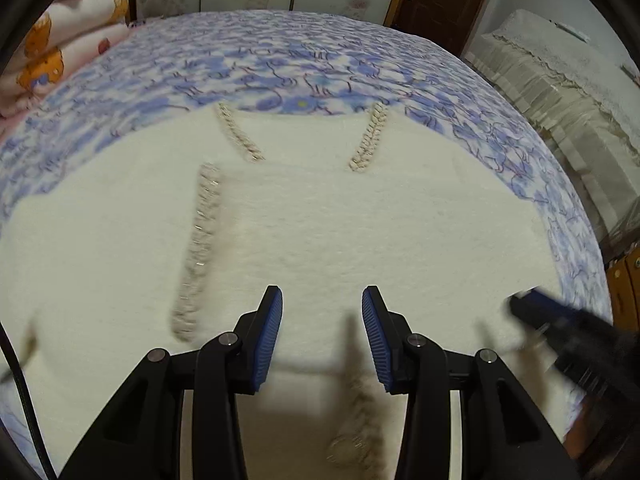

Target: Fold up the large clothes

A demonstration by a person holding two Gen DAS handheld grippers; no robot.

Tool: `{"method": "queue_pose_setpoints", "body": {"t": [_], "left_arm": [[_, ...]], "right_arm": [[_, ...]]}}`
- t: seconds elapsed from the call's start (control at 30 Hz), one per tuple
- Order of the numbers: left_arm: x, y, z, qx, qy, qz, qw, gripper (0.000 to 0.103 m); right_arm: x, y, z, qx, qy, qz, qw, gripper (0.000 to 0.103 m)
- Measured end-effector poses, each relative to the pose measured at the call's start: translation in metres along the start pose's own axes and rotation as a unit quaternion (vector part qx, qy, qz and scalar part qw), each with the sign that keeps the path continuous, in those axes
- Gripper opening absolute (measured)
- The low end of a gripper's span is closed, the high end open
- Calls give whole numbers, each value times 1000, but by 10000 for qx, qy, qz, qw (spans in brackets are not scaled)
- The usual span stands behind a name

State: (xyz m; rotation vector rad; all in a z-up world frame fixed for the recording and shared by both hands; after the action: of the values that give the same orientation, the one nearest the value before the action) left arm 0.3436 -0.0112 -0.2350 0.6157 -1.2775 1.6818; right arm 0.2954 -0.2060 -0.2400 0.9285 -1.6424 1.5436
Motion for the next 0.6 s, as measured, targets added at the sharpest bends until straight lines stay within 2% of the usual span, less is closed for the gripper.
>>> {"method": "queue_pose_setpoints", "body": {"t": [0.07,0.1,0.13,0.17,0.27,0.33,0.4,0.43,0.5,0.6], "left_arm": [[-15,4,-6,179,-44,-121,9998,40],[-21,7,-13,197,-167,-168,9995,40],[-22,10,-19,170,-230,-142,9995,40],[-20,11,-24,129,-235,-100,9996,40],[-11,13,-42,-57,-562,-111,9983,40],[-4,15,-49,-118,-273,-156,9994,40],[0,15,-50,-166,-229,-180,9994,40],[2,15,-49,-173,-266,-182,9993,40],[3,16,-46,-183,-359,-206,9990,41],[4,18,-42,-111,-356,-260,9990,52]], "right_arm": [[-17,5,-25,274,-187,-167,9993,39],[-26,7,-30,403,-136,-255,9988,39],[-31,9,-30,479,31,-253,9985,34],[-34,9,-20,500,179,-160,9985,32],[-29,10,22,301,769,5,9966,28],[-21,15,56,164,1079,105,9940,26],[-15,19,77,12,1104,94,9938,20],[-9,22,85,-58,1184,112,9929,20],[-3,24,91,-131,1173,72,9930,20],[0,29,80,34,1424,40,9898,21]]}}
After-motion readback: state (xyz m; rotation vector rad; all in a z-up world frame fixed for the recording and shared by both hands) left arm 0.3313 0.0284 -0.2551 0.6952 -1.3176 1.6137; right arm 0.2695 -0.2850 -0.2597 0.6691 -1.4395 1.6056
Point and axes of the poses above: each gripper's, at about its wrist camera, not at the fingertips, and x roughly against the way its jaws point, z to its right, y to its underside, the point moved 5 cm from there along -x, roughly the way its jaws point, and after that the axes turned 10 degrees about y, right-handed, at the moved point
